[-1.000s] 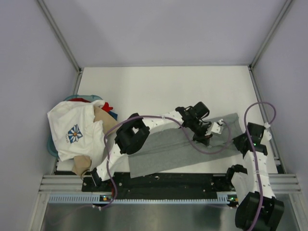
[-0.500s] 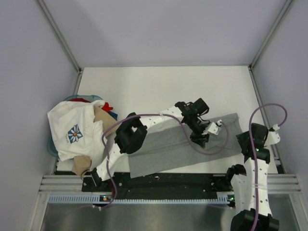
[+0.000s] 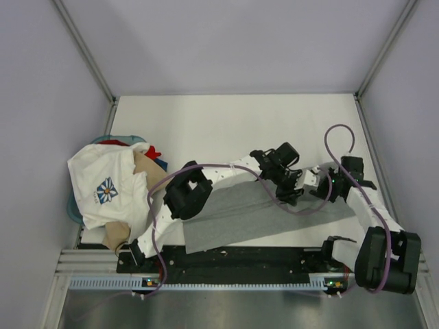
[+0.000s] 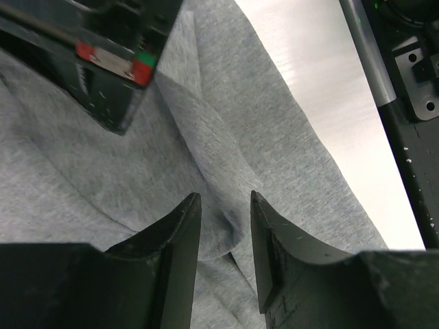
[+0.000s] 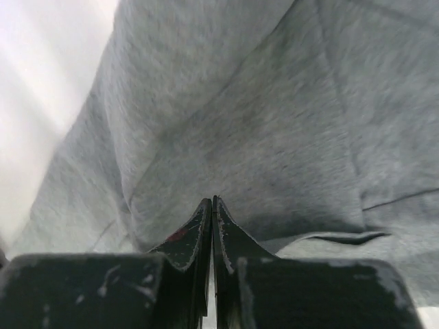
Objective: Fold and stack the t-shirts
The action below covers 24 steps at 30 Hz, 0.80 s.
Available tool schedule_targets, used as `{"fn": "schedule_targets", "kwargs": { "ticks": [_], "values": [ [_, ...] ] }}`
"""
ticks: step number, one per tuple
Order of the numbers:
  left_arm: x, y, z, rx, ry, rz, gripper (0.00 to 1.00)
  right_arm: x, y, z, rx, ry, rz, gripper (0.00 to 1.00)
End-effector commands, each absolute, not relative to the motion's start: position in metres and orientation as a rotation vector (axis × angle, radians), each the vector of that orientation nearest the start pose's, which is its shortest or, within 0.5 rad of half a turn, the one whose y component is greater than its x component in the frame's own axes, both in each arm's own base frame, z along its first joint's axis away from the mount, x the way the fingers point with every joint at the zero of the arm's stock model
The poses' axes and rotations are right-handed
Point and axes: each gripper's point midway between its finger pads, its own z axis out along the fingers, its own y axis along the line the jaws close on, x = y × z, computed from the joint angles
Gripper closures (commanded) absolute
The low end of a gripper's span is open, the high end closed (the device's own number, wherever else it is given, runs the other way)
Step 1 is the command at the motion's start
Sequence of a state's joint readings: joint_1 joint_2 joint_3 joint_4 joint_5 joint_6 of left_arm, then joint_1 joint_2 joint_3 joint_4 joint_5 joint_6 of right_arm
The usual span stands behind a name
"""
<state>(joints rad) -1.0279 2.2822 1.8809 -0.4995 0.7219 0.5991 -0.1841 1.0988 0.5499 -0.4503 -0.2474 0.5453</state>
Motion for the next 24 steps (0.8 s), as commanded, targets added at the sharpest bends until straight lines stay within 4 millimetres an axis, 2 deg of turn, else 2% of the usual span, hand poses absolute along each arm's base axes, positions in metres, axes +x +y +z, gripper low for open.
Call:
{"fn": "schedule_targets", "kwargs": {
  "ticks": [1, 5, 8, 12, 17, 20, 24],
  "values": [
    [0.196, -0.52, 0.098, -2.701, -1.901, 1.492, 0.6, 0.227, 0.041, 0.038, 0.872, 2.521, 0.545, 1.0],
    [0.193, -0.514, 0.103, -2.705, -1.871, 1.489, 0.59, 0.209, 0.043, 0.034, 1.017, 2.519, 0.521, 1.0],
    [0.199, -0.508, 0.104, -2.732, -1.871, 1.456, 0.58, 0.191, 0.048, 0.036, 1.087, 2.529, 0.48, 1.0],
    [0.205, -0.505, 0.108, -2.791, -1.858, 1.41, 0.57, 0.166, 0.057, 0.028, 1.203, 2.545, 0.483, 1.0],
    [0.209, -0.497, 0.113, -2.8, -1.838, 1.41, 0.53, 0.135, 0.051, 0.023, 1.33, 2.545, 0.397, 0.98],
    [0.207, -0.495, 0.112, -2.8, -1.828, 1.398, 0.5, 0.143, 0.038, 0.043, 1.329, 2.417, 0.352, 0.94],
    [0.198, -0.49, 0.116, -2.773, -1.789, 1.433, 0.48, 0.177, 0.02, 0.091, 1.202, 2.273, 0.306, 0.76]
  ]
}}
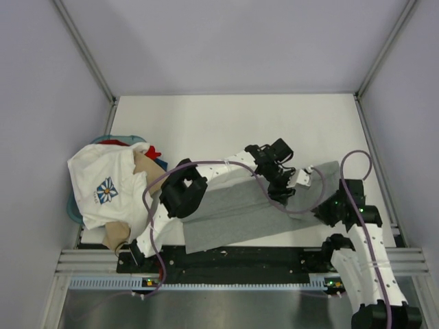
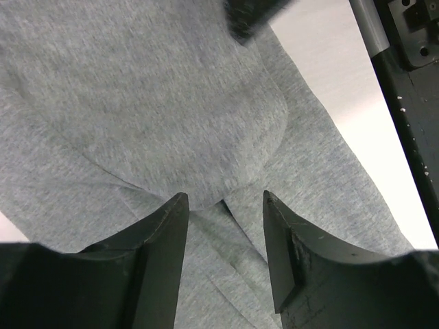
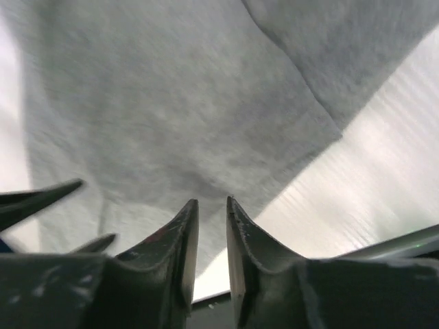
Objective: Fold and stack the t-shirts
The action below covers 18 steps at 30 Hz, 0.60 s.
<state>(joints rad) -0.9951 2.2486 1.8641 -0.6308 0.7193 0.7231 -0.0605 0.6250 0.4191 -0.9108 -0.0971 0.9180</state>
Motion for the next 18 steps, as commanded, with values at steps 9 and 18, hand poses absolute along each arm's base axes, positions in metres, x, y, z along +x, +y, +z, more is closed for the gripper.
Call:
{"fn": "schedule_targets", "kwargs": {
  "ticks": [9, 18],
  "values": [
    [0.223, -0.478, 0.135, -2.704, -2.104, 1.282, 0.47, 0.274, -0.047, 0.12, 0.846, 2.277, 0.126, 0.51],
    [0.304, -0.371, 0.131, -2.411, -2.743, 0.707, 0.48, 0.295, -0.061, 0.082, 0.797, 2.369, 0.061, 0.54]
  ]
}}
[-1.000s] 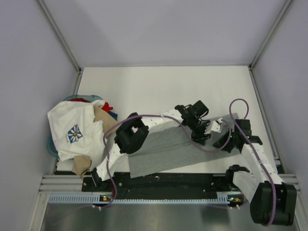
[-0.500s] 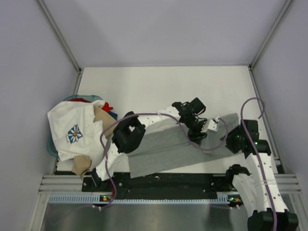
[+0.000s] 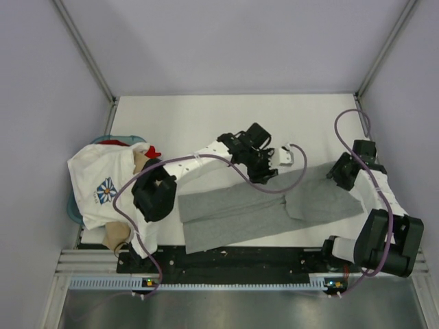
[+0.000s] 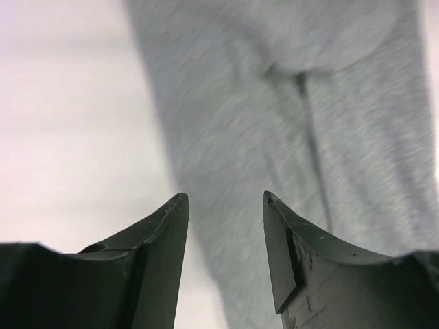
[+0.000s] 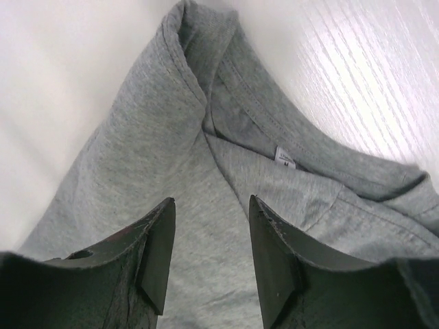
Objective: Fold and stack the t-shirts
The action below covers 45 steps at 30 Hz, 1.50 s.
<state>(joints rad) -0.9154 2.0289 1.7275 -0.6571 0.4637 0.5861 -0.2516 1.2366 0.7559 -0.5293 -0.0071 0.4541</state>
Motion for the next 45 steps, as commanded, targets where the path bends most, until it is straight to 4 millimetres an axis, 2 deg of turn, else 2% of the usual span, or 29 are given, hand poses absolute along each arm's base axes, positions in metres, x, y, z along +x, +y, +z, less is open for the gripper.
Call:
{"fn": "schedule_targets", "kwargs": {
  "ticks": [1, 4, 7, 12, 15, 19, 20, 23, 26, 31, 36, 37, 38, 40, 45],
  "values": [
    [0.312, -0.354, 0.125, 1.62, 1.949, -0.45, 0.48, 0.29, -0.059, 0.076, 0.808, 2.391, 0.061, 0.54],
    [0.328, -0.301, 0.106, 1.521, 2.11, -0.355, 0.48, 0.275, -0.061, 0.063, 0.846, 2.429, 0.016, 0.55],
    [0.334, -0.26, 0.089, 1.447, 2.192, -0.291, 0.48, 0.27, -0.056, 0.056, 0.846, 2.449, 0.036, 0.57],
    [0.332, -0.213, 0.07, 1.363, 2.274, -0.276, 0.48, 0.279, -0.038, 0.042, 0.834, 2.496, 0.147, 0.62],
    [0.329, -0.196, 0.06, 1.321, 2.298, -0.281, 0.48, 0.282, -0.041, 0.033, 0.853, 2.52, 0.114, 0.62],
    [0.326, -0.178, 0.046, 1.291, 2.35, -0.232, 0.5, 0.279, -0.045, 0.02, 0.892, 2.559, 0.072, 0.64],
    [0.324, -0.175, 0.042, 1.289, 2.363, -0.232, 0.51, 0.277, -0.044, 0.017, 0.902, 2.568, 0.072, 0.67],
    [0.318, -0.166, 0.032, 1.28, 2.403, -0.222, 0.56, 0.273, -0.055, 0.016, 0.947, 2.551, -0.006, 1.0],
    [0.312, -0.159, 0.021, 1.276, 2.445, -0.213, 0.62, 0.272, -0.065, 0.025, 0.968, 2.51, -0.048, 1.0],
    [0.302, -0.151, 0.005, 1.275, 2.509, -0.208, 0.81, 0.273, -0.083, 0.039, 1.004, 2.446, -0.094, 1.0],
    [0.305, -0.149, 0.006, 1.246, 2.502, -0.187, 0.82, 0.282, -0.089, 0.05, 0.977, 2.443, -0.073, 1.0],
    [0.305, -0.148, 0.007, 1.248, 2.499, -0.188, 0.81, 0.286, -0.088, 0.053, 0.953, 2.448, -0.051, 1.0],
    [0.306, -0.149, 0.011, 1.247, 2.487, -0.194, 0.8, 0.29, -0.084, 0.057, 0.933, 2.455, -0.018, 0.9],
    [0.311, -0.15, 0.024, 1.228, 2.455, -0.208, 0.76, 0.294, -0.086, 0.069, 0.918, 2.445, -0.02, 0.79],
    [0.325, -0.142, 0.06, 1.148, 2.421, -0.249, 0.65, 0.304, -0.104, 0.116, 0.881, 2.291, -0.114, 0.58]
  ]
}}
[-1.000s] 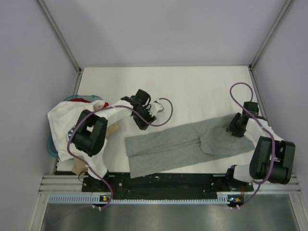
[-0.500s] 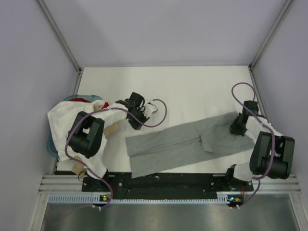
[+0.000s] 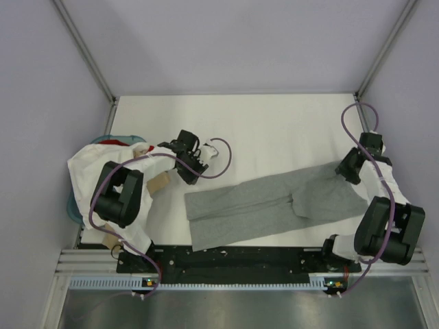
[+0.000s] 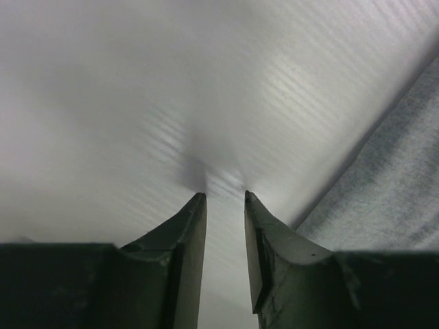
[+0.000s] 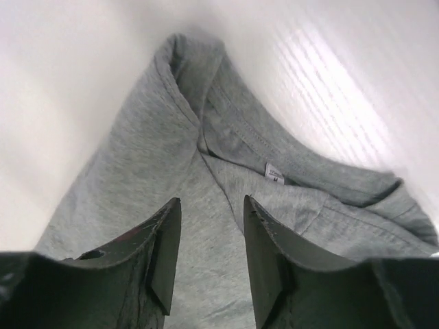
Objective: Fold and stack the t-shirts
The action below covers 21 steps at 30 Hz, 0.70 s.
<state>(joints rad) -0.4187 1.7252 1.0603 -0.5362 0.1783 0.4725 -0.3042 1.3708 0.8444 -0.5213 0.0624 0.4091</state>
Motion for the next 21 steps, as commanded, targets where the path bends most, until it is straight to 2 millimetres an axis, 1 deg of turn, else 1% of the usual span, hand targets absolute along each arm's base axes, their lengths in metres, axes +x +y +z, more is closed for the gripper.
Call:
{"fn": "schedule_targets", "kwargs": {
  "ticks": [1, 3, 5, 7, 9, 12, 14, 15, 16, 18, 20, 21],
  "values": [
    [0.323, -0.143, 0.064, 1.138, 2.426, -0.295, 0.62, 0.308, -0.105, 0.123, 0.854, 2.274, -0.11, 0.55],
    [0.311, -0.146, 0.067, 1.144, 2.435, -0.393, 0.57, 0.317, -0.108, 0.128, 0.82, 2.266, -0.113, 0.53],
    [0.296, -0.151, 0.066, 1.18, 2.425, -0.476, 0.52, 0.327, -0.108, 0.121, 0.8, 2.292, -0.1, 0.53],
    [0.286, -0.154, 0.061, 1.201, 2.418, -0.532, 0.49, 0.342, -0.105, 0.111, 0.777, 2.323, -0.046, 0.55],
    [0.282, -0.152, 0.054, 1.203, 2.434, -0.532, 0.47, 0.353, -0.104, 0.097, 0.789, 2.354, -0.017, 0.58],
    [0.277, -0.147, 0.042, 1.208, 2.469, -0.514, 0.46, 0.368, -0.106, 0.09, 0.784, 2.352, 0.002, 0.6],
    [0.277, -0.143, 0.033, 1.205, 2.492, -0.486, 0.46, 0.376, -0.109, 0.084, 0.795, 2.359, 0.005, 0.64],
    [0.277, -0.141, 0.028, 1.2, 2.507, -0.472, 0.46, 0.382, -0.105, 0.082, 0.789, 2.369, 0.042, 0.67],
    [0.277, -0.138, 0.025, 1.196, 2.522, -0.456, 0.47, 0.385, -0.104, 0.079, 0.79, 2.377, 0.056, 0.71],
    [0.276, -0.135, 0.016, 1.186, 2.558, -0.438, 0.49, 0.396, -0.102, 0.077, 0.782, 2.376, 0.094, 0.85],
    [0.274, -0.134, 0.011, 1.184, 2.582, -0.439, 0.59, 0.408, -0.103, 0.079, 0.789, 2.35, 0.117, 0.99],
    [0.272, -0.133, 0.01, 1.183, 2.589, -0.441, 0.66, 0.414, -0.105, 0.08, 0.795, 2.337, 0.116, 1.0]
  ]
}}
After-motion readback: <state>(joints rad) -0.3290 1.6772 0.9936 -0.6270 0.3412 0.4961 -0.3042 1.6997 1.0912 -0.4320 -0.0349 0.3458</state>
